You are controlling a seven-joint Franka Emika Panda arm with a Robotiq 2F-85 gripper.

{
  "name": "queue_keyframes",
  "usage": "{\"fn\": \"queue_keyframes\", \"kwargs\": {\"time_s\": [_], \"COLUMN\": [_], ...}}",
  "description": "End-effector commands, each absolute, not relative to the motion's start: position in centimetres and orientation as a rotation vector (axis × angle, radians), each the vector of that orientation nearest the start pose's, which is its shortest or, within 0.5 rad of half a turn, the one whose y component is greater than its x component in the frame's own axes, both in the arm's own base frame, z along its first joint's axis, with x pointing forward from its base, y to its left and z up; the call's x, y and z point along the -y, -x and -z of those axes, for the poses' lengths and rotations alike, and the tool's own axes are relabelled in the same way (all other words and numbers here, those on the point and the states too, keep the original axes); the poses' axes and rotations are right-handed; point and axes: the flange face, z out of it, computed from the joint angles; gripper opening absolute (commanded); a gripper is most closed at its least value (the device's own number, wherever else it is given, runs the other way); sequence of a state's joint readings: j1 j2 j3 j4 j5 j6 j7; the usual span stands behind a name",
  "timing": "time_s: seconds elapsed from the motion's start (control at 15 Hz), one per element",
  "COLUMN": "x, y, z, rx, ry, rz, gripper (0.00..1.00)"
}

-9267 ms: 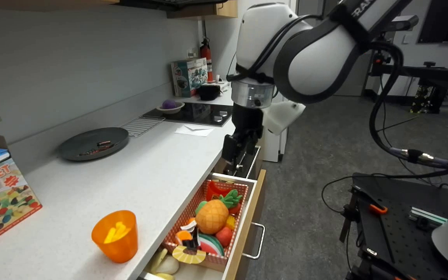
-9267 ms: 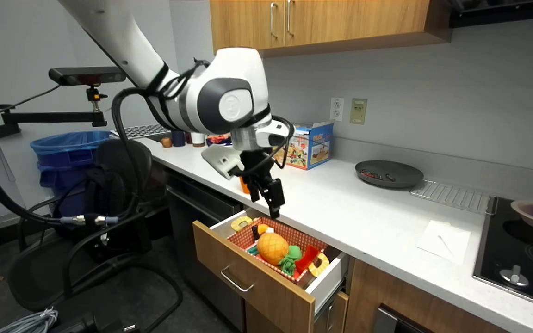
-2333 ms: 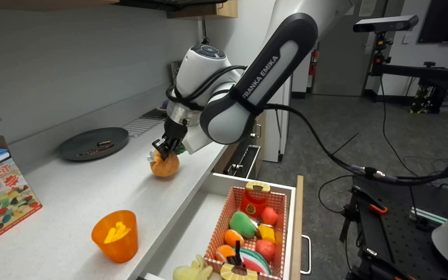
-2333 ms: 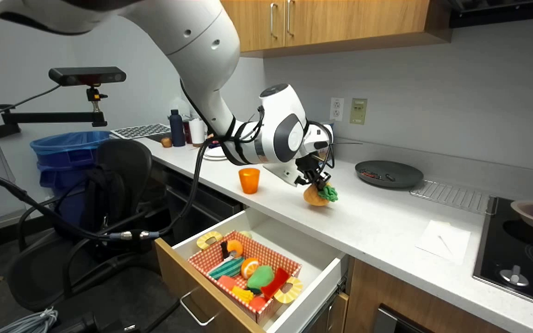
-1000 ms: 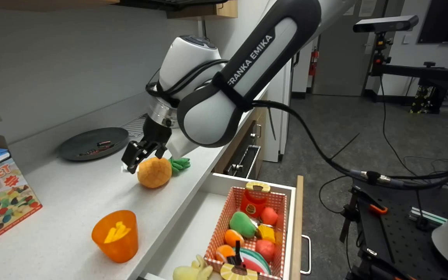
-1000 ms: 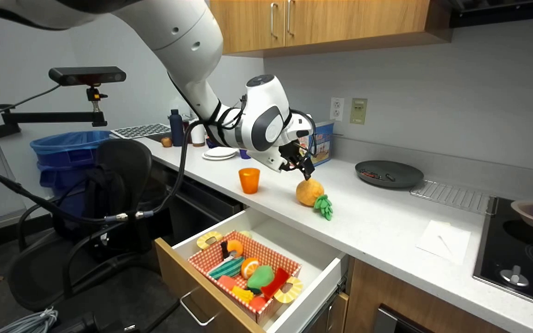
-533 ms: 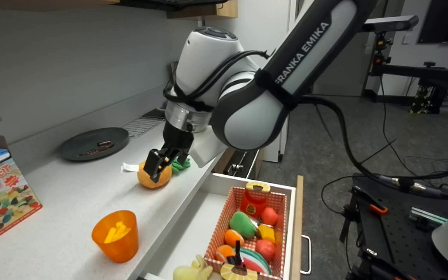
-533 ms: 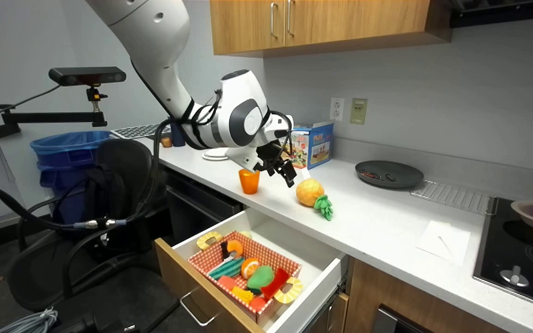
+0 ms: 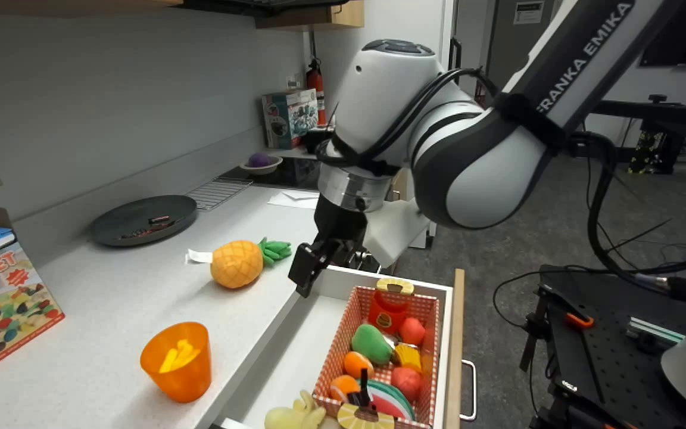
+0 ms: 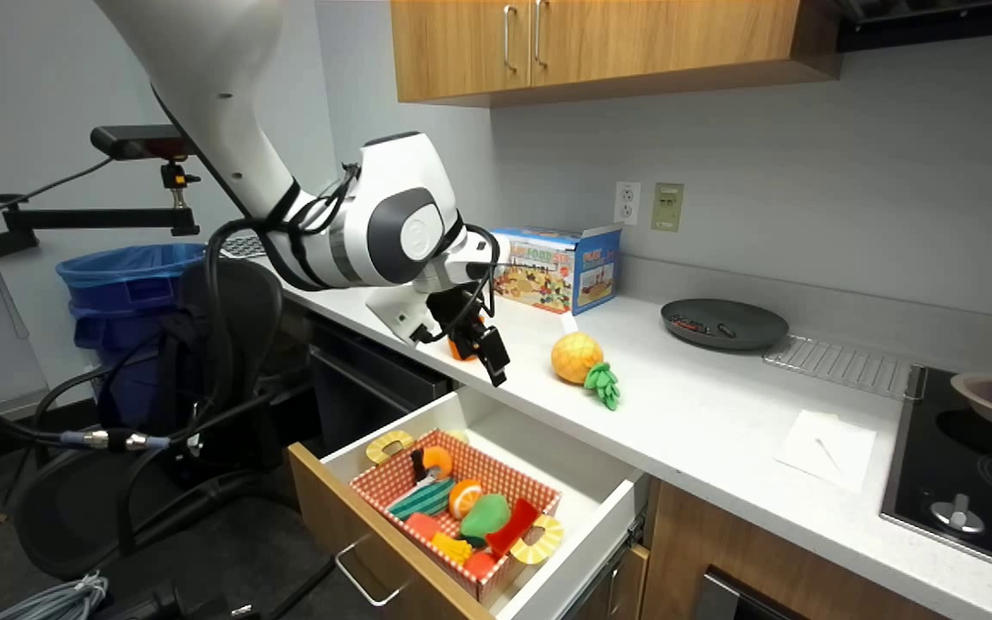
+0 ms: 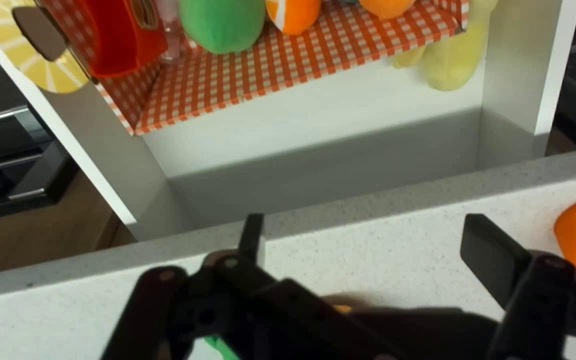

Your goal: Open the drawer and remove the pineapple plushie from the drawer

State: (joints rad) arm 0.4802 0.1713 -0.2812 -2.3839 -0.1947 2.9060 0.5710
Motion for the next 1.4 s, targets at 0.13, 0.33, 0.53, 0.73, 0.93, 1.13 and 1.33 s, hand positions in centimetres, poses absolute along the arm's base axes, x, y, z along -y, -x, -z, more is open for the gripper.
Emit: {"fn": "queue_keyframes", "kwargs": {"time_s": [0.13, 0.33, 0.53, 0.73, 0.93, 1.13, 1.33], "x": [-10.5, -10.9, -11.6, -12.5, -13.1, -12.8, -12.7], "y": [-46.4, -43.7, -41.2, -38.8, -40.3, -40.5, -40.6], "z": [-30.6, -31.2, -31.9, -32.6, -31.7, -31.4, -31.4], "rx": [-0.286, -0.267, -0.239, -0.22, -0.215, -0.226, -0.227], "ry": [3.077, 3.079, 3.093, 3.08, 3.081, 3.086, 3.086], "rz": [0.501, 0.458, 0.438, 0.441, 0.436, 0.427, 0.426], "gripper": [1.0, 1.0, 1.0, 1.0, 1.0, 1.0, 1.0]}}
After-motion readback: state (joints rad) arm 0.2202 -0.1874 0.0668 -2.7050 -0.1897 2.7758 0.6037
